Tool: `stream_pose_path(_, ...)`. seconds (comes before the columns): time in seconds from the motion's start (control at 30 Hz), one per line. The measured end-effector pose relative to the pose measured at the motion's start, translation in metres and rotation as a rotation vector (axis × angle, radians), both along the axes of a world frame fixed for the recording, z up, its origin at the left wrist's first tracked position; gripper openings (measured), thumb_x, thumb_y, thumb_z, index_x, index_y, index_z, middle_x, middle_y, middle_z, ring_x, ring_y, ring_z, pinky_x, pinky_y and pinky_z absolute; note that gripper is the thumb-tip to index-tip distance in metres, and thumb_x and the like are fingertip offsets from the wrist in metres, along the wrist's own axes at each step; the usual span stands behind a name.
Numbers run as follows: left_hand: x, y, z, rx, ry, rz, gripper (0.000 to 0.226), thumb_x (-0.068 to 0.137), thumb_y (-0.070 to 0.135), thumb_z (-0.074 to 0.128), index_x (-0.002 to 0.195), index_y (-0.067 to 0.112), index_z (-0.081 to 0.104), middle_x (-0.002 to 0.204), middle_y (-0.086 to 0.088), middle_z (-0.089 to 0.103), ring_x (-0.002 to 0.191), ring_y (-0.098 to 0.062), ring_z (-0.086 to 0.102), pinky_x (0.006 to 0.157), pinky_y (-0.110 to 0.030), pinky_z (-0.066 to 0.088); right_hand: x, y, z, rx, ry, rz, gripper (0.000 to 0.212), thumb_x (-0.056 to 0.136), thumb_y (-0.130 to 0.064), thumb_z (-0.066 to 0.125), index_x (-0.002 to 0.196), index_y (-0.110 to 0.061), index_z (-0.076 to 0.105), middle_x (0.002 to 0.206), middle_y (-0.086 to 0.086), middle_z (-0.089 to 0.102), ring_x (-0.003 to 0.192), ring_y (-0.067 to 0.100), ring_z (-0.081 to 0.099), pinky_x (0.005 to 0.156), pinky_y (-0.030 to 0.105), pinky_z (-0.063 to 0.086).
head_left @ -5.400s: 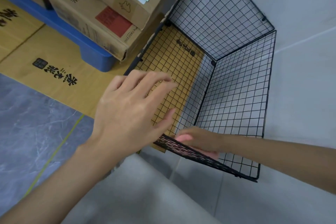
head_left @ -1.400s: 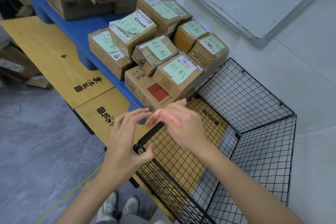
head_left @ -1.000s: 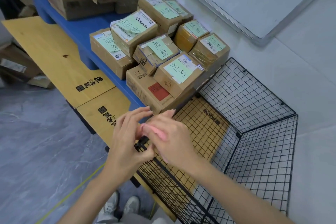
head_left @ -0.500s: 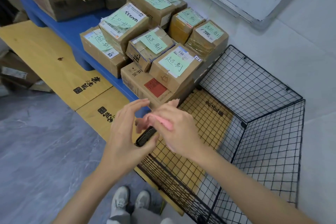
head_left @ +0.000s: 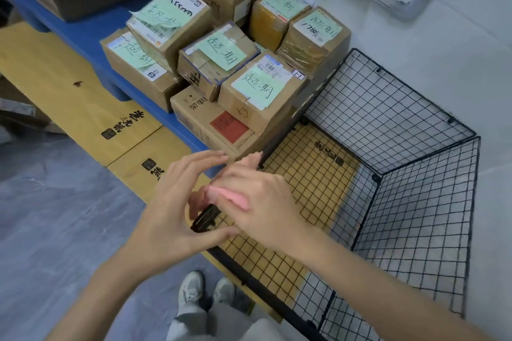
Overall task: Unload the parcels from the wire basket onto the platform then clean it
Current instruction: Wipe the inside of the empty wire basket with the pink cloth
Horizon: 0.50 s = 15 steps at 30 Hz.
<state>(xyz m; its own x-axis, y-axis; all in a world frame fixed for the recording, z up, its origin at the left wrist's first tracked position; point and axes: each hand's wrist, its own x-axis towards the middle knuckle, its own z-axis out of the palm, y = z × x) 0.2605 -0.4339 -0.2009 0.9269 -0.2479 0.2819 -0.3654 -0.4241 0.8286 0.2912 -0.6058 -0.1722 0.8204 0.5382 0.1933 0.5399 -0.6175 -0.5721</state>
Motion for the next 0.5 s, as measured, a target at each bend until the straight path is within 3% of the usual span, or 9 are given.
stream_pose_path(0.13,-0.004,0.01,-0.002,0.005,0.045,-0.003,0.078,0.072,0.058,0.075,0.137,0.026,0.047,0.14,0.014,0.048,0.132,-0.009,0.044,0.108,-0.018,0.031,0.008,-0.005,-0.009,0.033,-0.004,0.076,0.023,0.099,-0.035,0.059,0.102,-0.02,0.076,0.099,-0.011,0.069,0.09,0.009,0.067,0.066,0.037,0.055)
stream_pose_path(0.2,-0.004,0.012,-0.001,0.029,0.028,-0.003,0.074,0.074,0.056,0.074,0.136,0.024,0.048,0.139,0.013,0.049,0.132,-0.009,0.045,0.11,-0.02,0.029,0.019,-0.014,-0.013,0.004,-0.051,0.101,0.025,0.099,-0.037,0.058,0.104,-0.02,0.076,0.101,-0.011,0.07,0.09,0.009,0.068,0.067,0.036,0.057)
stream_pose_path(0.37,-0.008,0.017,0.0,0.061,0.045,0.008,0.069,0.078,0.049,0.074,0.136,0.021,0.05,0.141,0.011,0.049,0.133,-0.017,0.046,0.112,-0.022,0.024,0.048,-0.036,-0.018,0.056,-0.166,-0.195,0.019,0.096,-0.029,0.061,0.103,-0.019,0.076,0.101,-0.008,0.072,0.093,0.01,0.068,0.077,0.042,0.058)
stream_pose_path(0.5,-0.007,0.021,0.003,0.038,0.032,0.032,0.064,0.08,0.047,0.071,0.136,0.021,0.051,0.14,0.011,0.05,0.132,-0.018,0.046,0.109,-0.035,0.035,0.004,-0.007,-0.022,-0.008,-0.152,0.063,0.02,0.102,-0.023,0.056,0.1,-0.032,0.075,0.103,-0.012,0.069,0.103,0.006,0.064,0.079,0.036,0.056)
